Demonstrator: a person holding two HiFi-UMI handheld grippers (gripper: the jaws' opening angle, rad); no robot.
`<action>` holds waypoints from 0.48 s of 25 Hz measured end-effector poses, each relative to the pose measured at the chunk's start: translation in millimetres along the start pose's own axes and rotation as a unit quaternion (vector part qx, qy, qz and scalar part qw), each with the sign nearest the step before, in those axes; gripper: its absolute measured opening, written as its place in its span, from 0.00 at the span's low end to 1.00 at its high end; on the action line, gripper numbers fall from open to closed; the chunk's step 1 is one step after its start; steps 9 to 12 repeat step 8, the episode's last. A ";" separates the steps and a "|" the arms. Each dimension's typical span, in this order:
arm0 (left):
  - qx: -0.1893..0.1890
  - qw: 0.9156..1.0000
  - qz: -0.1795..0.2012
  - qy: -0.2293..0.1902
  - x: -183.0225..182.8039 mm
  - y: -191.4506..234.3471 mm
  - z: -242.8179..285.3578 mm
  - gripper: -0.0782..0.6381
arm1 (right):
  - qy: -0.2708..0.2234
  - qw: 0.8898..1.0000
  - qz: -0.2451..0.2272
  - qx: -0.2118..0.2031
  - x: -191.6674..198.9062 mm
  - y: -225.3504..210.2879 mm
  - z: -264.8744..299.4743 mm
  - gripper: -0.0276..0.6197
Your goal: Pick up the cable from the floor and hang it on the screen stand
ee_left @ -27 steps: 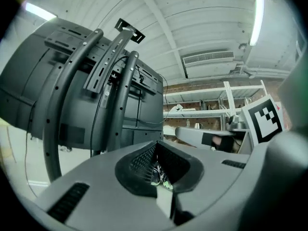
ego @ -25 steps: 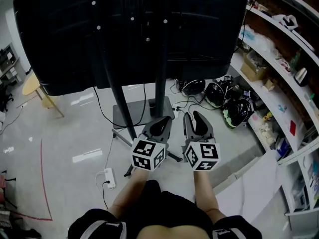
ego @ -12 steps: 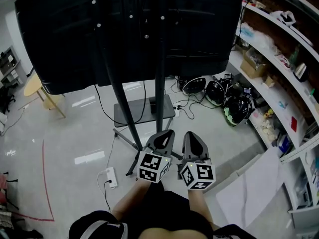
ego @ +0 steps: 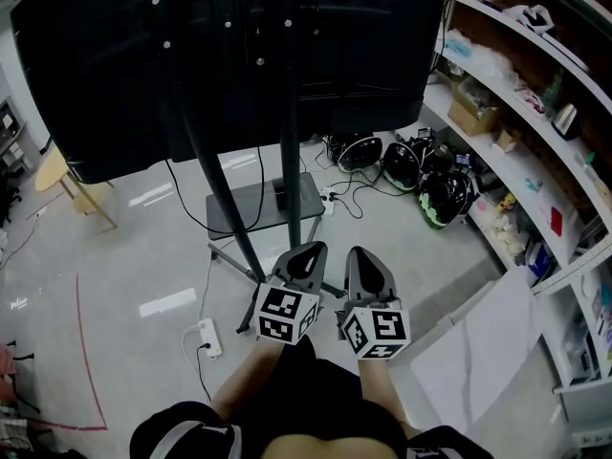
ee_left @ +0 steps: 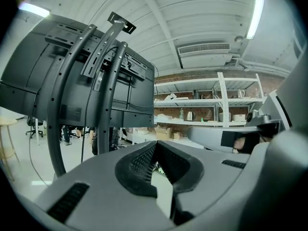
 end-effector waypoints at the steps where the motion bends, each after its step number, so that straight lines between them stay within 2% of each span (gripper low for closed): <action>1: 0.000 1.000 -0.001 0.002 1.4 -0.5 -0.6 0.12 | 0.000 1.000 0.000 0.000 0.8 0.0 -1.1 0.08; 12: -0.004 1.000 0.001 -0.003 -2.7 8.1 -1.5 0.12 | -0.003 1.000 -0.008 -0.011 -0.6 4.0 5.1 0.08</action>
Point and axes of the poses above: the fingertips, and each gripper's own axes: z forward along the fingers, y to its left, x out of its underside, the point moved 6 cm from there along -z, backward along the fingers, and after that the axes turned 2 degrees about x, right-handed, at the moved point
